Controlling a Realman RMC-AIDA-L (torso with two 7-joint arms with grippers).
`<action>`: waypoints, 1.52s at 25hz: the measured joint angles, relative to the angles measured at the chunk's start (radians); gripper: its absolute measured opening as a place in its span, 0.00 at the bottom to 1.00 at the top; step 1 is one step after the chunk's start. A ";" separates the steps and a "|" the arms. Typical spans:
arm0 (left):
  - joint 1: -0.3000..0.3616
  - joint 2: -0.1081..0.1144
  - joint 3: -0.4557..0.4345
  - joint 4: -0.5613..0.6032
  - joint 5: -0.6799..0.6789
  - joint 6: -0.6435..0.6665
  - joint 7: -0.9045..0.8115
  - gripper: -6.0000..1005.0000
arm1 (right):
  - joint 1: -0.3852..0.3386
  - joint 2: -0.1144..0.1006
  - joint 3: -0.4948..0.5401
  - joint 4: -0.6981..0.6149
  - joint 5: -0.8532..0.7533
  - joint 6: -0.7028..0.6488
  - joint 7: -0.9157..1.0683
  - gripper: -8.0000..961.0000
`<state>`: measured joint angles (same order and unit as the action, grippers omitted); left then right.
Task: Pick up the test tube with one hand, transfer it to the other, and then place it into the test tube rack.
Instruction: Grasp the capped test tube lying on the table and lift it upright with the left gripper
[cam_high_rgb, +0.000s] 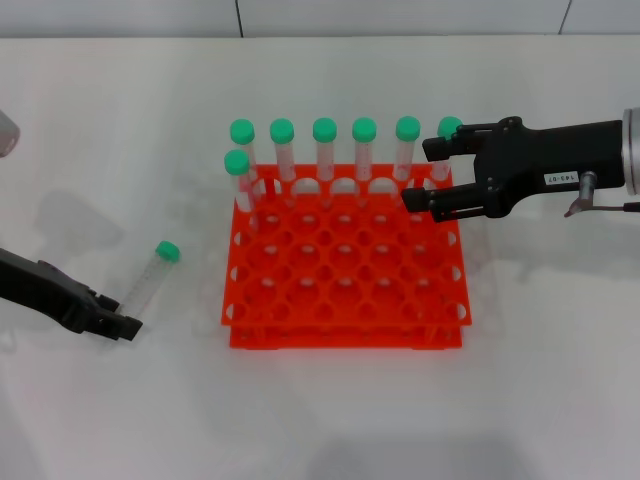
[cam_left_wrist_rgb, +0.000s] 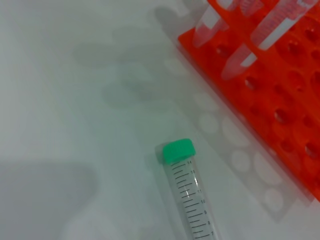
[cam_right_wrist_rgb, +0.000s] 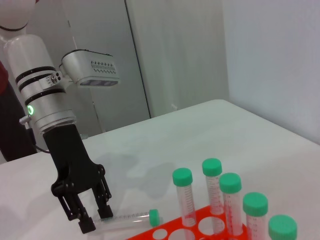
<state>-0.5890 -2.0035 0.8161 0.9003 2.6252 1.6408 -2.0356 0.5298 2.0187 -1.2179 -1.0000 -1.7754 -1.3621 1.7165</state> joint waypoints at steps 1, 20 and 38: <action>0.000 0.000 0.000 0.000 0.000 0.000 0.000 0.54 | 0.000 0.000 0.000 0.000 0.000 0.000 0.000 0.80; -0.014 0.000 0.000 -0.023 0.027 -0.013 0.000 0.37 | -0.001 0.000 0.000 0.001 0.000 0.000 0.000 0.80; -0.014 0.001 0.000 -0.023 0.027 -0.039 -0.007 0.23 | -0.001 0.000 0.000 0.000 -0.001 0.002 -0.003 0.80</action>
<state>-0.6028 -2.0023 0.8161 0.8774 2.6526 1.6022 -2.0429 0.5291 2.0186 -1.2179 -0.9999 -1.7765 -1.3604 1.7134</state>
